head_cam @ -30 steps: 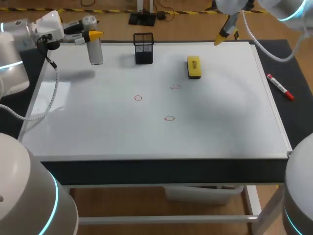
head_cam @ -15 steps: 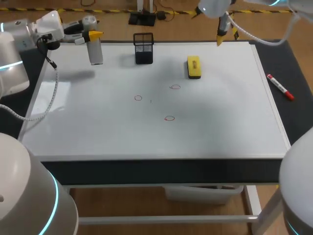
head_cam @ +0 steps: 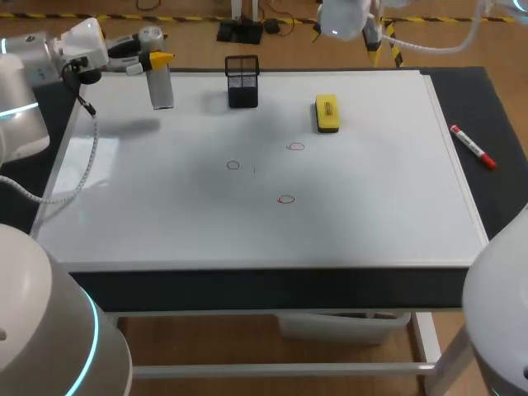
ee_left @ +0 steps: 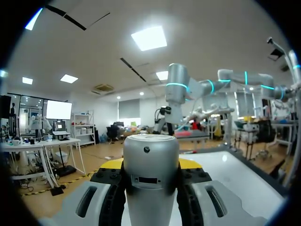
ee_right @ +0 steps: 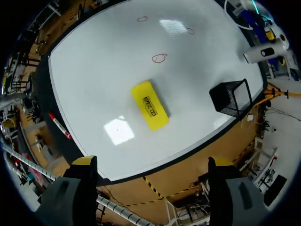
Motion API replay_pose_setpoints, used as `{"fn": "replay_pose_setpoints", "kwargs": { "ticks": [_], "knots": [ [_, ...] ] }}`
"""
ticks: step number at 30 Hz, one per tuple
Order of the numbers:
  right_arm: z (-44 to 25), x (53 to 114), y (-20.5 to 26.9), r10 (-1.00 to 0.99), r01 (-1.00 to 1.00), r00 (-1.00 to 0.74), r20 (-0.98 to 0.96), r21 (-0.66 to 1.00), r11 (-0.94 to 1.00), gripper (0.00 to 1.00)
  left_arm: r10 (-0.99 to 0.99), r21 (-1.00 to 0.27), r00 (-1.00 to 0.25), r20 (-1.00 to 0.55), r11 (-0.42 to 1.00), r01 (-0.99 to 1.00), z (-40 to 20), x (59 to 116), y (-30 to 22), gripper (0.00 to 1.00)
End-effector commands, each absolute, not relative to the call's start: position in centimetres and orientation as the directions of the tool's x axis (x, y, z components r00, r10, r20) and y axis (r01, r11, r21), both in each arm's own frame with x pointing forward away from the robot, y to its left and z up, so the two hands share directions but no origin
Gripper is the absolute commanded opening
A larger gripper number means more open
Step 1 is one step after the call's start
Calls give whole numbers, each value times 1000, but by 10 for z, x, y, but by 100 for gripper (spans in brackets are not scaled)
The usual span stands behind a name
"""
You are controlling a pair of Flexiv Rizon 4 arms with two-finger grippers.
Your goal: Pick up the inspection probe, press it on each red-marked spot on the whiteboard one by one, put down the probe, pick up the eraser, and wipe off all the red marks.
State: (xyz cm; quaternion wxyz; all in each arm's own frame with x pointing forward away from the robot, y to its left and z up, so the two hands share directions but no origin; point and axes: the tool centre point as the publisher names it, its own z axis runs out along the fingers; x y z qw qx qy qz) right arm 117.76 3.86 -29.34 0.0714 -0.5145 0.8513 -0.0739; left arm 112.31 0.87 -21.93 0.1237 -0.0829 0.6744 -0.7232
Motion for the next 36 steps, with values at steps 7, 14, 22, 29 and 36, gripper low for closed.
{"fn": "replay_pose_setpoints", "kwargs": {
  "ticks": [7,14,22,29,36],
  "knots": [
    [-294,1174,42,-893,-886,-424,152,-273,374,100,-295,-996,-954,-49,-59,70,-218,1122,8,0],
    [-325,1176,35,-926,-923,-372,65,-138,360,100,-295,-996,-954,-49,-59,70,-218,1122,8,0],
    [-351,1173,34,-963,-961,-268,-22,-58,269,100,-295,-996,-954,-49,-59,70,-218,1122,8,0],
    [-369,1167,45,-989,-986,-141,-42,-80,144,100,-295,-996,-954,-49,-59,70,-218,1122,8,0],
    [-387,1162,56,-998,-996,-57,-34,-60,59,100,-295,-996,-954,-49,-59,70,-218,1122,8,0]
  ]
}}
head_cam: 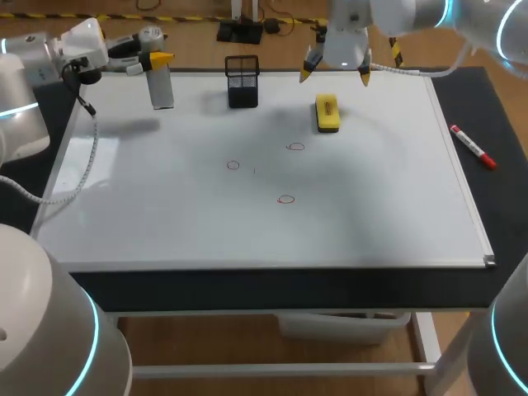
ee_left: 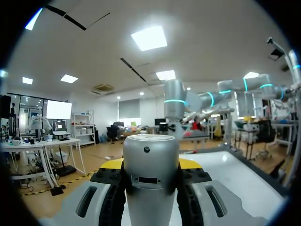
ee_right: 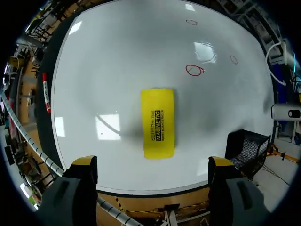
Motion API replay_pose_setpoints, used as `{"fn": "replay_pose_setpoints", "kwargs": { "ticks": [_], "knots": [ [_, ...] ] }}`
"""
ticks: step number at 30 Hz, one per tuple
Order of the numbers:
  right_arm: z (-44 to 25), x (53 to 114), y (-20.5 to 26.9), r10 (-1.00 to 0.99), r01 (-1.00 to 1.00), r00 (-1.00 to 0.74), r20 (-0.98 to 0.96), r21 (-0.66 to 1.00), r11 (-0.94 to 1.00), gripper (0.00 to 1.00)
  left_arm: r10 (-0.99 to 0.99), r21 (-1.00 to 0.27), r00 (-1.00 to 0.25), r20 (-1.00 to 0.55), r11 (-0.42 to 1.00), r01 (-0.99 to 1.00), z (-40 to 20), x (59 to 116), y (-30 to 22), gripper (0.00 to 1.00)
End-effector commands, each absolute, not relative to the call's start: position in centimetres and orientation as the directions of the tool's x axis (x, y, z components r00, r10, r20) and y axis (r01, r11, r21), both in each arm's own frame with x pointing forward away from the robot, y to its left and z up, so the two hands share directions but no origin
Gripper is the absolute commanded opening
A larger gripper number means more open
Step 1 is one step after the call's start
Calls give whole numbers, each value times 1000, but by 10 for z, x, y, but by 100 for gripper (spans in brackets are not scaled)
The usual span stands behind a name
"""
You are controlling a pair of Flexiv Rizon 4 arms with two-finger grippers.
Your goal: Pick up the inspection probe, press it on each red-marked spot on the whiteboard one by one, put down the probe, pick up the eraser, and wipe off all the red marks.
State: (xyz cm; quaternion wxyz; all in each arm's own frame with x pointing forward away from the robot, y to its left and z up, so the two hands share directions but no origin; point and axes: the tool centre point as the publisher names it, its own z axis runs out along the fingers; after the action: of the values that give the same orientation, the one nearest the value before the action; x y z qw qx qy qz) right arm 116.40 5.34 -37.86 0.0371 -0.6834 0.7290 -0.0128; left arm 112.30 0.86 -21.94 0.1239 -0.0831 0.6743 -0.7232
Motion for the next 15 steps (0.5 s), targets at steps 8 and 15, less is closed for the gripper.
{"fn": "replay_pose_setpoints", "kwargs": {
  "ticks": [8,15],
  "knots": [
    [-399,1160,61,-998,-998,-45,-52,-32,46,100,-295,-996,-954,-49,-59,70,-218,1122,8,0],
    [-409,1151,67,-999,-1000,3,-38,-23,-3,100,-295,-996,-954,-49,-59,70,-218,1122,8,0]
  ]
}}
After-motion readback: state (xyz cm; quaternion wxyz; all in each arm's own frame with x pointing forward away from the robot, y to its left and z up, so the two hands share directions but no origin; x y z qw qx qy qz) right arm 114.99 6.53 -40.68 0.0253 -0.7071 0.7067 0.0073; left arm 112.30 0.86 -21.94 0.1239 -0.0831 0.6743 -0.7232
